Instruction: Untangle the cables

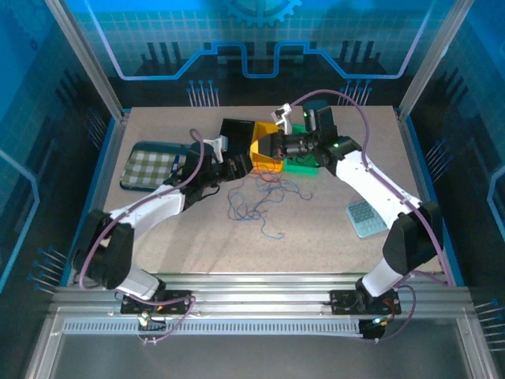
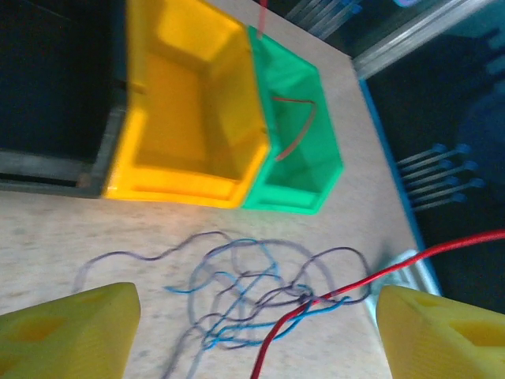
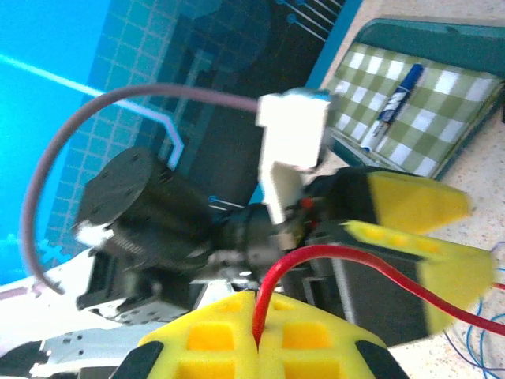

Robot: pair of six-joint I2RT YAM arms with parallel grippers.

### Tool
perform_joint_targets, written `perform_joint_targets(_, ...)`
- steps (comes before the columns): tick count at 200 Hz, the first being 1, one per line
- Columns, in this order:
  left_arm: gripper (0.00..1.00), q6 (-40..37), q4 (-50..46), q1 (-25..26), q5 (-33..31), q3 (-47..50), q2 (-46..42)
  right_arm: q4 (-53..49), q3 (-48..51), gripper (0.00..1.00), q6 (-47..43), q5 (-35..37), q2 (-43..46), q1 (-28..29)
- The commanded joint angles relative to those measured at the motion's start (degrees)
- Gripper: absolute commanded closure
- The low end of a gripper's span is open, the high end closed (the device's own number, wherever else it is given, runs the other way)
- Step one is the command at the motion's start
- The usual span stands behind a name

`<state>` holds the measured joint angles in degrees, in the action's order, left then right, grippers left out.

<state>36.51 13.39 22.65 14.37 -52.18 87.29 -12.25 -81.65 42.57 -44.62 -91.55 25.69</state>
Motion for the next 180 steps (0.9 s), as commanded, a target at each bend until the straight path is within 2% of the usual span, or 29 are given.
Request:
perform_joint_targets(1,0.18,9.06,6.86,-1.88,13.42,-2.56,4.07,1.49,0.47,1.00,-1.90,-3.96,2.63,-0.42)
perform_joint_targets(26,0.14,12.32,6.80,-2.18,19.00,-5.48,7.97,1.27,1.09,1.00,-1.99,-3.65,3.63,-0.58)
perform_joint_targets(60,0.12,12.43,5.34,-2.10,20.12,-5.47,10.23,3.74,2.18,1.00,-0.80,-4.62,4.34,-0.67)
perform_joint_targets(84,0.14,12.55,5.95,-1.57,20.70,-5.57,12.39,4.36,2.62,1.00,-0.01,-4.92,4.40,-0.58)
perform_joint_targets(118,0.20,15.83,12.21,-0.99,20.52,-5.03,15.76,8.12,4.11,1.00,3.07,-5.89,4.28,-0.51)
perform_joint_targets(134,0.26,17.79,15.78,-0.78,20.70,-5.03,17.33,9.12,4.34,1.00,3.68,-5.97,4.18,-0.41)
perform_joint_targets(152,0.38,19.28,18.17,-0.53,21.04,-5.21,18.56,8.96,4.35,1.00,3.69,-5.19,4.10,-0.38)
perform_joint_targets(180,0.65,19.86,18.80,-0.31,21.78,-5.21,19.32,8.21,3.98,1.00,3.74,-4.02,3.38,-0.38)
